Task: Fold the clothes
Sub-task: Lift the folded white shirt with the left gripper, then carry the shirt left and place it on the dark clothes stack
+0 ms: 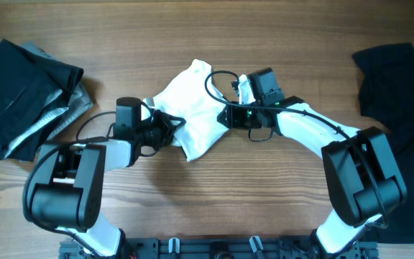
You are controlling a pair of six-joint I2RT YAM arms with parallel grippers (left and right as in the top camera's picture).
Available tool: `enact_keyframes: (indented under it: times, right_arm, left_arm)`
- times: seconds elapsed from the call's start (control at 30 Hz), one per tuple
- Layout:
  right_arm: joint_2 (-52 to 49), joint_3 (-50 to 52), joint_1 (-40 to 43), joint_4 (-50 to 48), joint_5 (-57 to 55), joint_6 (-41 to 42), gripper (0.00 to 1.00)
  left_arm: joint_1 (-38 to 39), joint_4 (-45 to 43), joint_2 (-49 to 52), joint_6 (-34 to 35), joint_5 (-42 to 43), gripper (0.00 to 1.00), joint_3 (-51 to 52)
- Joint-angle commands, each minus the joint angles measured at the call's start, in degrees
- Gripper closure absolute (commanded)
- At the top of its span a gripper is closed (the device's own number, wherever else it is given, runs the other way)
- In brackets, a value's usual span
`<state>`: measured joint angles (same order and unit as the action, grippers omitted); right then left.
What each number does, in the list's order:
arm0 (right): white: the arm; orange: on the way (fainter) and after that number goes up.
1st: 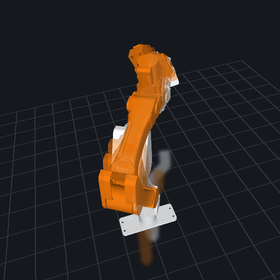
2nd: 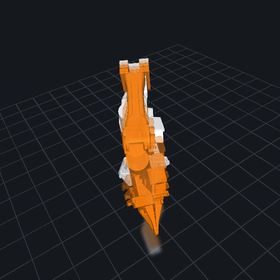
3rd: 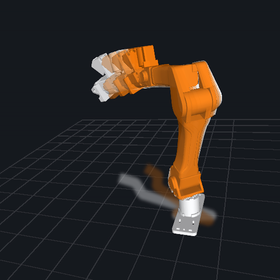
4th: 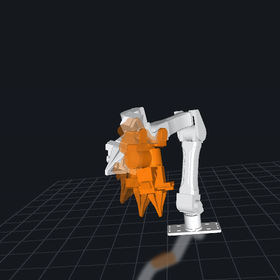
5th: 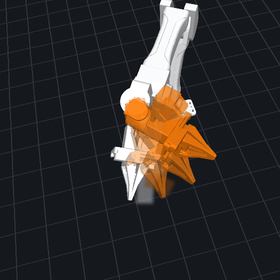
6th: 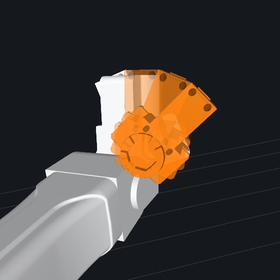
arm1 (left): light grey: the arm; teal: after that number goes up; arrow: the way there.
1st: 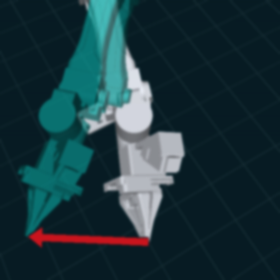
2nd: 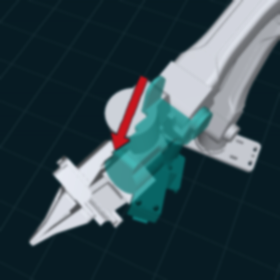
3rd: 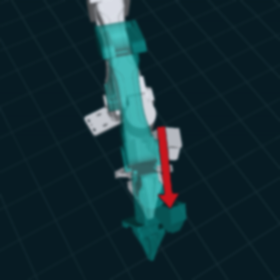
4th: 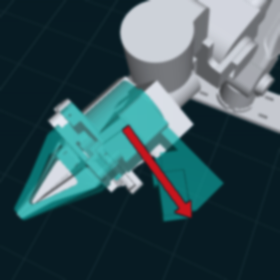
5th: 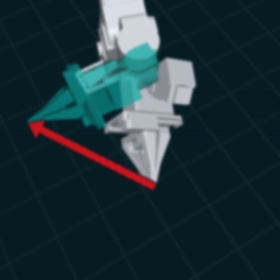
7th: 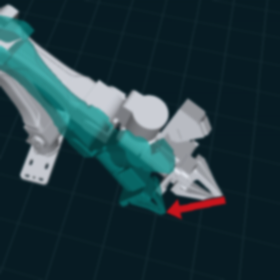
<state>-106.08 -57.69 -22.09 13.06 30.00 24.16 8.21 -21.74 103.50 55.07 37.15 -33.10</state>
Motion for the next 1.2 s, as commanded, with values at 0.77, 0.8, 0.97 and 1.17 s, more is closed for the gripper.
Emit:
enact_keyframes:
  times: [0.77,0.8,0.97,1.17]
  right_arm:
    - [22.8,-0.8,1.2,9.3,-0.5,-1.4,0.73]
    - [22.8,-0.8,1.2,9.9,-0.5,-1.4,0.72]
    - [22.8,-0.8,1.2,13.2,-0.6,-1.6,0.73]
    - [22.8,-0.8,1.2,15.2,-0.6,-1.6,0.73]
  left_arm:
    - [-19.5,13.3,-24.7,-12.6,2.3,0.96,-20.9]
    - [-21.0,13.2,-24.7,-12.7,1.5,0.96,-22.0]
    - [-28.9,13.2,-24.7,-15.8,-0.2,0.96,-25.7]
    - [-39.8,8.8,-24.2,-16.1,-0.8,0.96,-26.9]
